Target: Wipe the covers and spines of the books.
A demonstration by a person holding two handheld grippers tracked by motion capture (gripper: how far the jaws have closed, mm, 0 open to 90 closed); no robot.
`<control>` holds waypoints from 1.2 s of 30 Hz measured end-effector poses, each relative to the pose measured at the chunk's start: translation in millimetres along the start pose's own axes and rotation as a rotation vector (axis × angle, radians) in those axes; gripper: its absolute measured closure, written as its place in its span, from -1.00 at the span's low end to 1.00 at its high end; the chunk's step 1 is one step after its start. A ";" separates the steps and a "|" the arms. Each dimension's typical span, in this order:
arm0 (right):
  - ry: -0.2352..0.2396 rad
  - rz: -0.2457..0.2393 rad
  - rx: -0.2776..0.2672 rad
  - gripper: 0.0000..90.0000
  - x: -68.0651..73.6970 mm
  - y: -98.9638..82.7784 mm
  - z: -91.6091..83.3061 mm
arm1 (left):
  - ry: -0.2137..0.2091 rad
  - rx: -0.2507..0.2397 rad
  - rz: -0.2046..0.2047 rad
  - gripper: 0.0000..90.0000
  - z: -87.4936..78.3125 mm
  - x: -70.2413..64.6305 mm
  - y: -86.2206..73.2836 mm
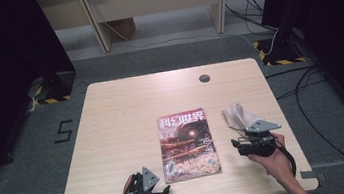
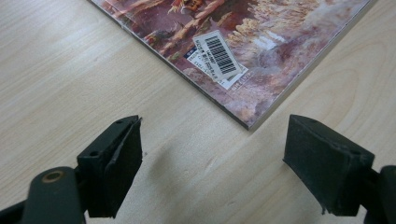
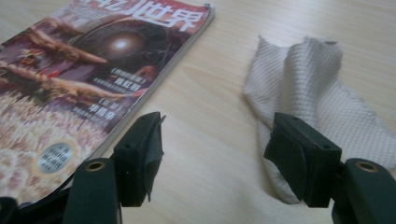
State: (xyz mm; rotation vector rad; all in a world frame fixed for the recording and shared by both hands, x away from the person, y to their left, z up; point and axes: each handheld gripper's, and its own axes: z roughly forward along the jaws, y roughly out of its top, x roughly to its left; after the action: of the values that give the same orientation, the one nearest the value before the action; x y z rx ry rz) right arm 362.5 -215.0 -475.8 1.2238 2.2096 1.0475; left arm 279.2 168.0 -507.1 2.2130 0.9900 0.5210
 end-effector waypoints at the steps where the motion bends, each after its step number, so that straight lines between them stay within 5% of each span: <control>1: 0.005 -0.004 0.001 -0.24 1.4 -0.6 -0.2 | 0.001 -0.001 -0.001 -0.58 0.0 0.1 0.0; 13: 0.080 -0.024 0.003 -0.38 14.7 -6.0 1.6 | 0.009 0.004 -0.017 -0.58 -0.3 3.5 -1.4; 36: 0.115 -0.074 0.036 -0.52 35.0 -24.9 -14.0 | 0.007 0.000 0.004 -0.58 -2.2 0.0 -2.2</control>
State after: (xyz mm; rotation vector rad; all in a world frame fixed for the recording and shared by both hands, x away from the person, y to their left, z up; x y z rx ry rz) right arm 321.2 -199.6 -485.8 1.1123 2.3512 1.0779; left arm 276.9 169.9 -507.1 2.2150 0.9896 0.5311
